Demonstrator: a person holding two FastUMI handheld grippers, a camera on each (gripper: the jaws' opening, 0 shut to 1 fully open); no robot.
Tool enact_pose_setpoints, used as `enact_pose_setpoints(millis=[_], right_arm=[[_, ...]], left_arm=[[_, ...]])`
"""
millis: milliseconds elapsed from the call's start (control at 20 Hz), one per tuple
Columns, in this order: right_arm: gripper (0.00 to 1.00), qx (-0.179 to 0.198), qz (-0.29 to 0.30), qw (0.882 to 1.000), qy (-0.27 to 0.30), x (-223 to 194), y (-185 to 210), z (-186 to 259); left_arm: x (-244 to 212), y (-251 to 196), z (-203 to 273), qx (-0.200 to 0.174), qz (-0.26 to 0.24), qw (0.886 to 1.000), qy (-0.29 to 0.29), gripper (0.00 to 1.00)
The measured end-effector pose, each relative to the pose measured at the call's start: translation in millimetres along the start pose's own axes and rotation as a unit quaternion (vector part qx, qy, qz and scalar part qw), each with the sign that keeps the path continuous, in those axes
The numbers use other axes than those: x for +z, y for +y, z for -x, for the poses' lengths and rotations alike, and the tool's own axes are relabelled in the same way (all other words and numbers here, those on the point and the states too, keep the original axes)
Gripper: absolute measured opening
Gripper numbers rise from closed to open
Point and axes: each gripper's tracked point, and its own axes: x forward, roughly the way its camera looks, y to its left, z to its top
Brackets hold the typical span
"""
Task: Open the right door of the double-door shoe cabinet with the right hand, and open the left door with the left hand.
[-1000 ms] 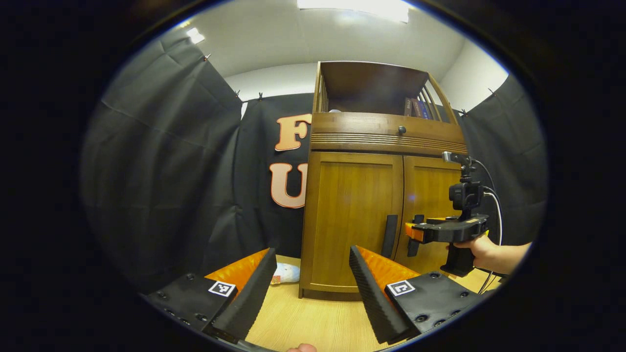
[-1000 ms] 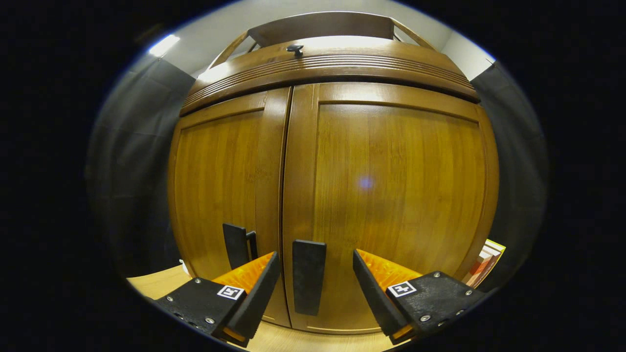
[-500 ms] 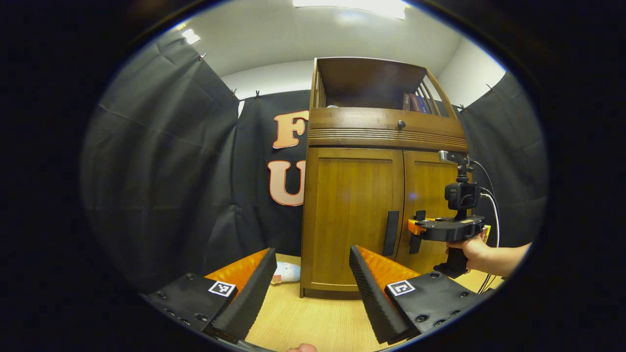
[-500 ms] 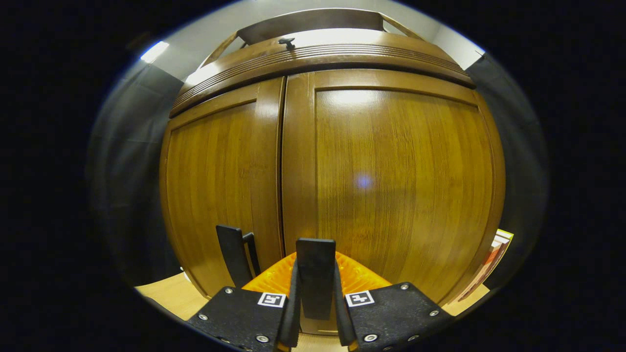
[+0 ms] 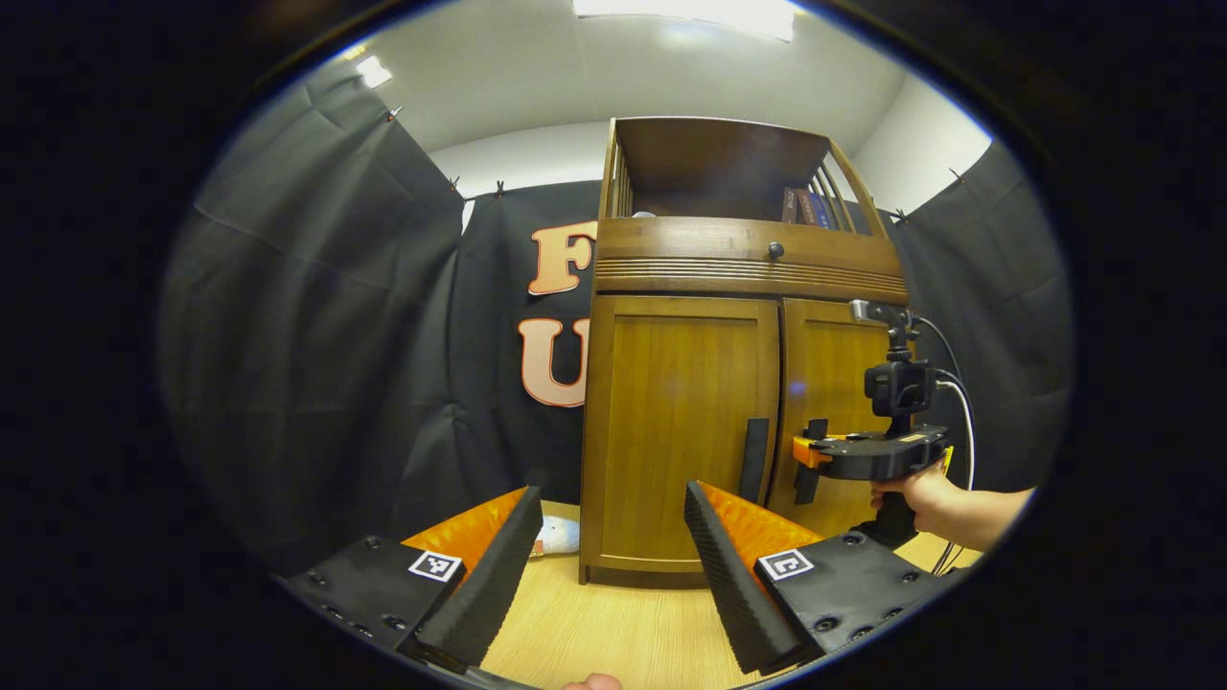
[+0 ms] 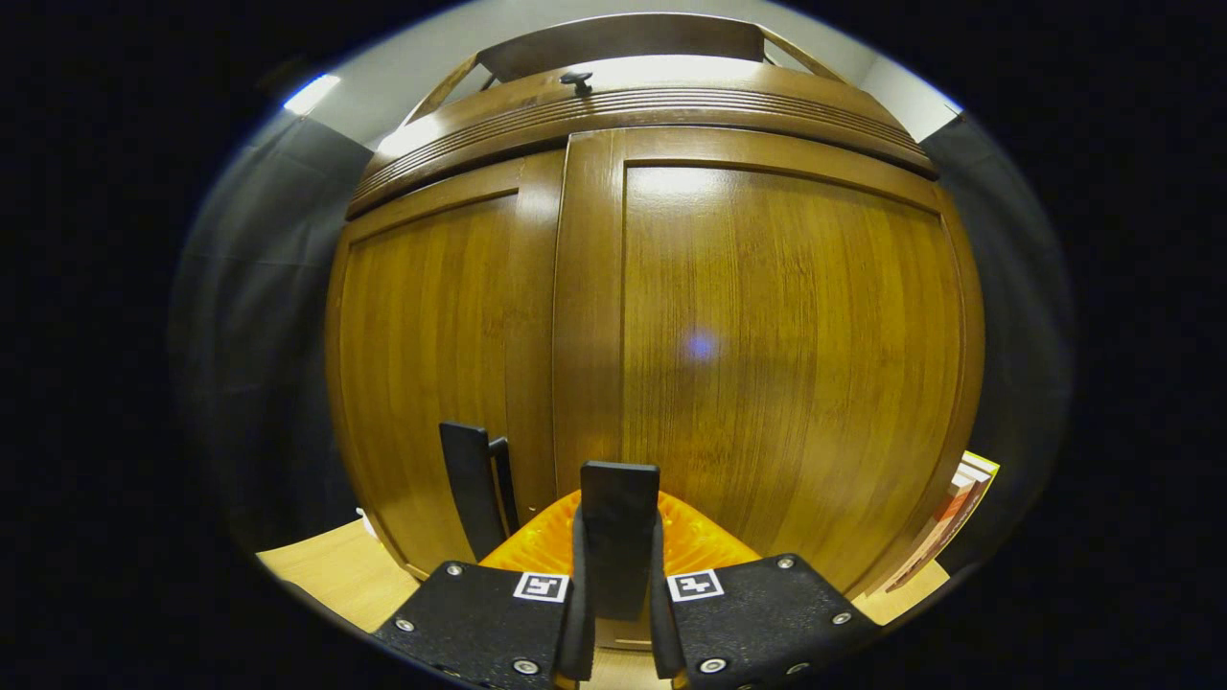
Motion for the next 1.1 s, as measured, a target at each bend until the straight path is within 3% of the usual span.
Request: enact_pose_setpoints(millis=[100, 150, 550, 750, 800, 1100], right_arm=[[0.20, 0.005, -0.002, 1.000, 0.001, -1, -1, 12], [0.24, 0.007, -0.004, 1.000, 0.002, -2, -1, 20], [0.23, 0.023, -0.003, 1.000, 0.003, -1, -19, 107], [0.23, 0.003, 0.017, 1.000, 0.008, -4, -47, 151], [0.27, -0.005, 0.020, 1.000, 0.008, -2, -55, 160], [0.14, -0.036, 0.012, 0.999, 0.012, -3, -94, 193]], left_arm=[[0, 1, 3, 0.002, -0.001, 1.000, 0.001, 0.96], [1, 2, 3, 0.003, -0.002, 1.000, 0.000, 0.94], [-1, -13, 14, -0.010, 0.001, 1.000, 0.004, 0.94], [-5, -25, 16, -0.022, 0.000, 1.000, 0.010, 0.95], [-6, -28, 16, -0.026, 0.000, 1.000, 0.013, 0.95], [-13, -57, 14, -0.061, 0.006, 0.998, 0.026, 0.96]])
